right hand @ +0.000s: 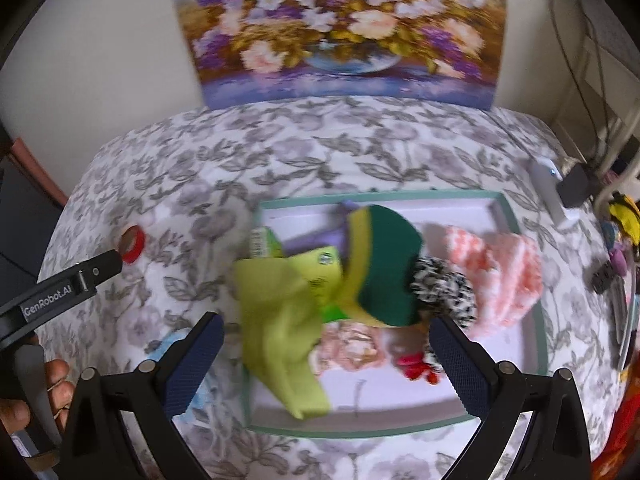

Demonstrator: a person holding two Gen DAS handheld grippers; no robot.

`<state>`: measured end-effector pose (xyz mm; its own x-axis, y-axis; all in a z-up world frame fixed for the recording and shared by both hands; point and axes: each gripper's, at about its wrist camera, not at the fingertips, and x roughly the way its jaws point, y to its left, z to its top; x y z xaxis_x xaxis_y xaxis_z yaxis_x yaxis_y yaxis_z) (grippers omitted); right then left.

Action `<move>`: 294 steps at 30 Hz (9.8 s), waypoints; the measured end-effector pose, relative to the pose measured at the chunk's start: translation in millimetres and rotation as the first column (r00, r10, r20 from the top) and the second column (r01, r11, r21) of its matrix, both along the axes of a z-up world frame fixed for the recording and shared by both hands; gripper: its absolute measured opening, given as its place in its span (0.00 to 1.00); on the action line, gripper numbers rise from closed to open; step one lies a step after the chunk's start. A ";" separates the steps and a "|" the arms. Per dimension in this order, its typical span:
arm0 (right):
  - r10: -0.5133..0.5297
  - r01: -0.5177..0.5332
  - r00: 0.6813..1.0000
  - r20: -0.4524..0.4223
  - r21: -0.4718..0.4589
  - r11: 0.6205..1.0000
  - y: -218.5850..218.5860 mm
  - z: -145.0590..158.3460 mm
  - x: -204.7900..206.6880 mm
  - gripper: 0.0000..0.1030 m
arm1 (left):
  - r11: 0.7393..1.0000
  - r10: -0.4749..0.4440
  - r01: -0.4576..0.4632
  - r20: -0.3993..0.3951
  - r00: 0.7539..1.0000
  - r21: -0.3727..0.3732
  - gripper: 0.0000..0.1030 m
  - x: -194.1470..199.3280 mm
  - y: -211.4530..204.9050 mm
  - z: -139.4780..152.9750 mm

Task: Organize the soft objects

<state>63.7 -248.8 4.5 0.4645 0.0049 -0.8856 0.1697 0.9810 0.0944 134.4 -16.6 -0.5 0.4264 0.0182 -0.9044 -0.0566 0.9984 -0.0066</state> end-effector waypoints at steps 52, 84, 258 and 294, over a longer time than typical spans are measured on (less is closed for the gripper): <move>0.361 -0.358 0.894 -0.264 0.060 0.932 152.7 -96.4 13.9 1.00 | 0.997 0.077 -0.070 -0.263 0.962 0.037 0.98 8.6 83.0 -89.7; 0.327 -0.339 0.905 -0.273 0.002 0.941 159.7 -126.3 29.2 0.79 | 0.993 0.121 -0.116 -0.217 0.969 0.033 0.98 7.9 88.7 -82.3; -0.176 0.177 0.984 -0.012 0.083 0.981 -93.6 -6.5 -19.0 0.63 | 0.934 -0.347 0.331 -0.118 0.931 -0.133 0.68 -52.2 -152.8 -30.6; -0.166 0.172 0.983 -0.085 0.077 0.982 -91.3 -37.5 -10.0 1.00 | 0.989 -0.148 0.143 -0.108 0.983 -0.045 0.97 -25.0 -110.4 -40.3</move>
<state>53.7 -340.0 -33.0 0.3945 0.0081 -0.9188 0.3424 0.9266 0.1552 109.4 -127.0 -40.8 0.3197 -0.0713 -0.9449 0.0868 0.9952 -0.0457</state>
